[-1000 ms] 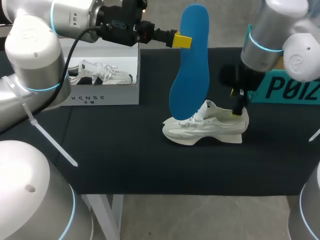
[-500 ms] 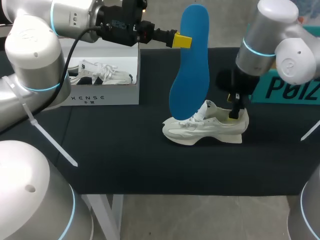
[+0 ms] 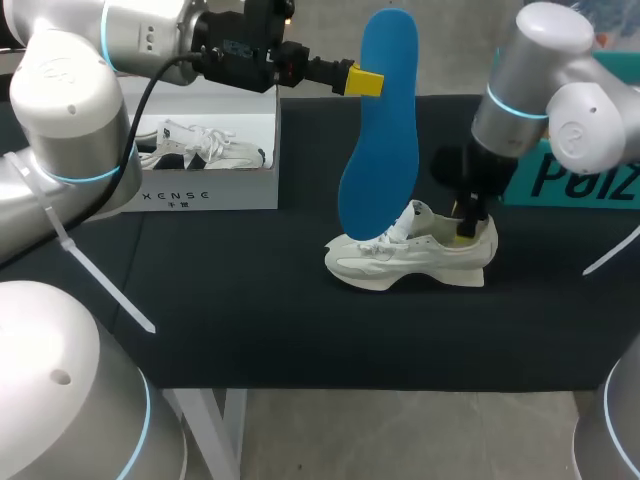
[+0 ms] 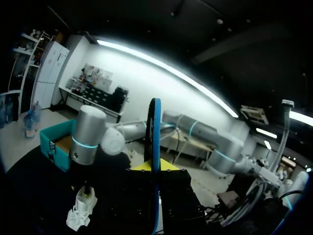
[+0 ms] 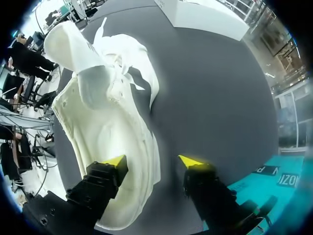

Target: Take the shoe out of the shoebox, open the shoe tongue, remove and reinsert the insole, then place the shoe into the shoebox

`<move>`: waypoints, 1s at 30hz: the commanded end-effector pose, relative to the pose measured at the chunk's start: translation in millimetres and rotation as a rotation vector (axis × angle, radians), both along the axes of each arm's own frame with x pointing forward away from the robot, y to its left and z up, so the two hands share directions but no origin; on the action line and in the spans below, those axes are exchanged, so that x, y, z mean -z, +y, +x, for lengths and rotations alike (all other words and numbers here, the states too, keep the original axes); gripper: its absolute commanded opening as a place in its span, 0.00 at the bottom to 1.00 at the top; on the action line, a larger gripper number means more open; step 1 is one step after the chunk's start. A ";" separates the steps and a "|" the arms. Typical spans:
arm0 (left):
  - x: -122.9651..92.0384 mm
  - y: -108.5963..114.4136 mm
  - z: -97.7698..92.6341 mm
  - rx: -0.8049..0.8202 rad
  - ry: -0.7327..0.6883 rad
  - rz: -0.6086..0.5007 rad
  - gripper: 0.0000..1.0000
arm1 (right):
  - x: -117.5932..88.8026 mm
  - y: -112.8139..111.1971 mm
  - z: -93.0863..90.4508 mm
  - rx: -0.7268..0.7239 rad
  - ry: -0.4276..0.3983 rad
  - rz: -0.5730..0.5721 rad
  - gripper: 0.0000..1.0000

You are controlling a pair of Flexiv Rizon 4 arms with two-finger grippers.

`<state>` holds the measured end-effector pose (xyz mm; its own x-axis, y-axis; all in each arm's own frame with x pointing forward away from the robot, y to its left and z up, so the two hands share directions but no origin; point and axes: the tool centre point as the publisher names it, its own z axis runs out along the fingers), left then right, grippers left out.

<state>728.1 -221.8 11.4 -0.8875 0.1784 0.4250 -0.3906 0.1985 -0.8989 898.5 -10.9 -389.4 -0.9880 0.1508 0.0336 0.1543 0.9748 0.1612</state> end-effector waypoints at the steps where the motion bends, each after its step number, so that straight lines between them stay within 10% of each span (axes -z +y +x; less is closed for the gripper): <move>1: 0.0 -0.1 0.2 0.001 -0.001 0.001 0.00 | 2.7 -0.8 0.9 0.000 -0.001 0.005 0.00; 15: 0.0 -0.1 0.2 0.001 -0.001 0.001 0.00 | 3.7 -5.2 -0.1 0.006 -0.012 0.026 0.00; 30: 0.0 -0.1 0.2 0.001 -0.001 0.001 0.00 | -43.8 -18.7 9.2 -0.037 -0.075 0.030 0.00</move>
